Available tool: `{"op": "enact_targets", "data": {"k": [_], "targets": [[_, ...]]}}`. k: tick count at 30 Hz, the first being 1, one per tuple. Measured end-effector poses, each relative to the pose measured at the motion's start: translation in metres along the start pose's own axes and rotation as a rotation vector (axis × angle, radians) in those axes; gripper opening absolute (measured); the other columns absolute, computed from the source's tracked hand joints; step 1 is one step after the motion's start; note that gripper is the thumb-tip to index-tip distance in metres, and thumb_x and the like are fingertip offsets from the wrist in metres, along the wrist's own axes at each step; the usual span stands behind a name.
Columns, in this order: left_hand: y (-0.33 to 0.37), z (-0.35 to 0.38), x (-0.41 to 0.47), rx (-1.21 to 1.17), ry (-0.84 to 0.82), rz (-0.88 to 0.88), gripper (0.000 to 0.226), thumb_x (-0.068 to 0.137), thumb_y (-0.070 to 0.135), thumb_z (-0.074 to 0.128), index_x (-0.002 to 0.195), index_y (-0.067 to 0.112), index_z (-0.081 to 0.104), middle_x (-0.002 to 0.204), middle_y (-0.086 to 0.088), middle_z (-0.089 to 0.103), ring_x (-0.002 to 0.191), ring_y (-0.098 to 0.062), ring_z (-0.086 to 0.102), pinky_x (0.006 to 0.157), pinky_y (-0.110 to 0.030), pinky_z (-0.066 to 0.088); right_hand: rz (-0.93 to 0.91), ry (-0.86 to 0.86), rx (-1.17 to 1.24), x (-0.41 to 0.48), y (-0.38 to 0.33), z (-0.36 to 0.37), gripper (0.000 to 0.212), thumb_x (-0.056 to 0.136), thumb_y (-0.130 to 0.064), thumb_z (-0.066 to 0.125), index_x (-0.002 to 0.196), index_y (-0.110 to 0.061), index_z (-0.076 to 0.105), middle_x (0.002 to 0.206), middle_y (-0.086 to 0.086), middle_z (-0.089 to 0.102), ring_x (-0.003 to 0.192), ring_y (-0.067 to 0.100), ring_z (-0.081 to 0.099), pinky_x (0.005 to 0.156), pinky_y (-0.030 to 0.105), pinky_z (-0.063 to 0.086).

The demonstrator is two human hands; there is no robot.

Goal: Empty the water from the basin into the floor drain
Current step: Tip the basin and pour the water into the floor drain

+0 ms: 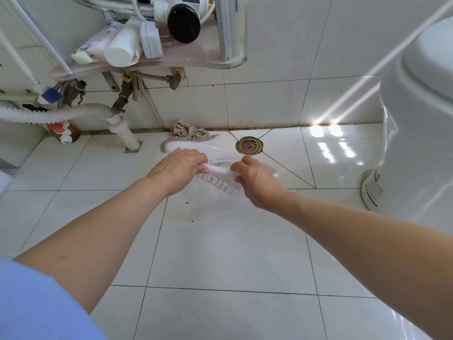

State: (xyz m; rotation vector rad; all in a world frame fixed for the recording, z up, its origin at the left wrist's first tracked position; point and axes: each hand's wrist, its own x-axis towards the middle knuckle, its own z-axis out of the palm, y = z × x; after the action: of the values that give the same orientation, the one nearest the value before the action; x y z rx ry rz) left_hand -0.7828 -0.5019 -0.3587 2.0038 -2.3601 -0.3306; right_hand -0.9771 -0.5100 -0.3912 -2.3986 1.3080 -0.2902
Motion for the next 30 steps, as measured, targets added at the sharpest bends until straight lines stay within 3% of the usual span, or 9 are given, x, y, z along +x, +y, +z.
{"op": "enact_targets", "data": {"k": [2,7,13,20,30], "targets": [[-0.003,-0.002,0.003,-0.020,-0.011,-0.026,0.028,0.097,0.031,0.040,0.101,0.011,0.059,0.099,-0.003,0.058,0.093,-0.020,0.044,0.091,-0.032,0.031,0.018,0.022,0.027,0.001,-0.003,-0.001,0.031,0.096,-0.009,0.043,0.125,-0.005,0.052,0.120,0.015,0.050,0.109,0.030,0.051,0.082,0.027,0.036],[-0.007,-0.004,0.004,-0.029,-0.030,-0.073,0.029,0.096,0.037,0.041,0.103,0.014,0.059,0.101,-0.001,0.057,0.104,-0.029,0.047,0.087,-0.040,0.042,0.039,0.035,0.053,0.002,-0.008,0.001,0.031,0.096,-0.007,0.043,0.125,-0.004,0.052,0.119,0.016,0.050,0.108,0.032,0.051,0.086,0.031,0.039],[0.002,-0.007,0.010,-0.028,-0.013,-0.050,0.026,0.096,0.030,0.044,0.107,0.012,0.060,0.108,-0.008,0.057,0.108,-0.028,0.047,0.093,-0.035,0.032,0.079,0.059,0.099,0.000,-0.007,0.003,0.033,0.095,-0.005,0.044,0.127,-0.004,0.052,0.118,0.016,0.050,0.107,0.033,0.051,0.084,0.031,0.040],[0.013,-0.010,0.020,-0.045,-0.018,-0.069,0.026,0.096,0.028,0.044,0.108,0.011,0.060,0.111,-0.009,0.056,0.110,-0.029,0.048,0.100,-0.037,0.032,0.124,0.095,0.128,-0.002,0.000,0.003,0.035,0.094,-0.004,0.045,0.128,-0.006,0.051,0.121,0.013,0.050,0.109,0.029,0.051,0.075,0.018,0.028],[0.020,-0.012,0.028,-0.047,-0.035,-0.103,0.026,0.096,0.030,0.044,0.109,0.013,0.060,0.113,-0.007,0.055,0.109,-0.031,0.048,0.090,-0.041,0.039,0.144,0.124,0.169,0.001,0.008,0.003,0.033,0.095,-0.006,0.043,0.127,-0.006,0.052,0.122,0.013,0.049,0.110,0.030,0.051,0.073,0.018,0.027]]}}
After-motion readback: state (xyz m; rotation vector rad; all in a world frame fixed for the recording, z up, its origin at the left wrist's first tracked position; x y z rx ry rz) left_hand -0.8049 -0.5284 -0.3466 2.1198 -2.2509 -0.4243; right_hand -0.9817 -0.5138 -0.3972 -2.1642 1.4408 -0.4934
